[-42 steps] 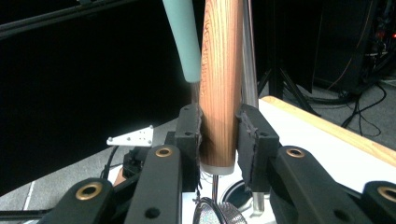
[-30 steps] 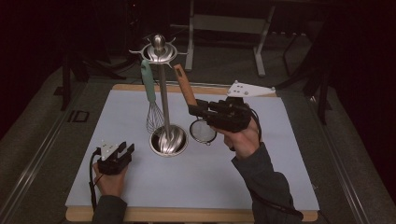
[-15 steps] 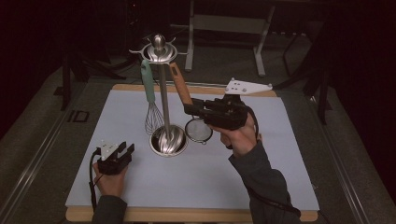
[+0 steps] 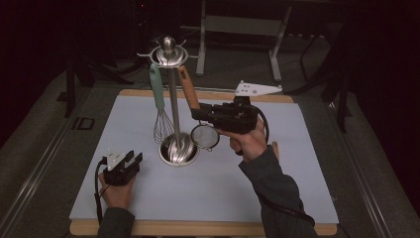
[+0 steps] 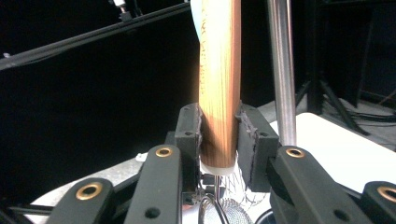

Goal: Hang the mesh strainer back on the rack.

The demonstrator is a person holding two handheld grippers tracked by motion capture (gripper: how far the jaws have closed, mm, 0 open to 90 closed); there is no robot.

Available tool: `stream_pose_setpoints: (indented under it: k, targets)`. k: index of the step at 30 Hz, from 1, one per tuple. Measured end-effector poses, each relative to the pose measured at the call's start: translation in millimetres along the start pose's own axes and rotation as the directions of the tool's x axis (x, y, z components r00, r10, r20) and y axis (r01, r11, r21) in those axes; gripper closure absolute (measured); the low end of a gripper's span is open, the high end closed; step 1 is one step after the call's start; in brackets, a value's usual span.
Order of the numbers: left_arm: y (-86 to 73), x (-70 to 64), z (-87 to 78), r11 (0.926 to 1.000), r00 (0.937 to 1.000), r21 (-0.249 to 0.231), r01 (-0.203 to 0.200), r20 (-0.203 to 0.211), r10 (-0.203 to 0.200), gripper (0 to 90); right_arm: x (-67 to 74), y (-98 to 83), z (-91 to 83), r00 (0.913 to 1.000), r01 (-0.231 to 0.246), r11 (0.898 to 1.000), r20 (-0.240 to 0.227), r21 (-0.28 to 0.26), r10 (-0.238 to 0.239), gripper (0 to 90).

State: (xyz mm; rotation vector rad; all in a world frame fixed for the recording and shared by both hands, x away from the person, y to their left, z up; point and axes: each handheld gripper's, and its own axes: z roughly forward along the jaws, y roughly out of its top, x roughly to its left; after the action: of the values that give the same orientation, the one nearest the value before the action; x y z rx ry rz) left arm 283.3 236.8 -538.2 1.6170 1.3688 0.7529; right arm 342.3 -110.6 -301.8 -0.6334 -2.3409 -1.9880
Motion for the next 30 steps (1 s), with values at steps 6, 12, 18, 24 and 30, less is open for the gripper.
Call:
stream_pose_setpoints:
  k: [6, 12, 18, 24, 30]
  targets:
    - [0.0, -0.1, 0.0, 1.0000, 1.0000, 0.000, 0.000, 0.001, 0.000, 62.9, -8.2, -1.4, 5.0, 0.9986, -0.019, 1.000, -0.049, -0.006, 0.018, 71.8]
    - [-0.1, -0.2, 0.1, 1.0000, 1.0000, -0.002, 0.000, 0.000, 0.000, 62.8, -11.3, -1.9, 10.4, 0.9956, -0.033, 0.999, -0.087, -0.001, 0.033, 72.3]
    - [-0.1, -0.3, 0.2, 1.0000, 1.0000, -0.003, 0.001, 0.000, -0.001, 62.8, -14.3, -2.1, 14.2, 0.9909, -0.054, 0.999, -0.123, 0.001, 0.054, 72.5]
    - [-0.1, -0.2, 0.1, 1.0000, 1.0000, -0.002, -0.001, 0.001, 0.001, 62.8, -14.6, -1.7, 18.7, 0.9882, -0.060, 0.998, -0.140, 0.015, 0.062, 72.7]
    - [0.0, -0.2, 0.1, 1.0000, 1.0000, -0.002, 0.001, 0.001, -0.001, 62.8, -13.6, -1.0, 21.5, 0.9875, -0.055, 0.998, -0.147, 0.024, 0.058, 72.7]
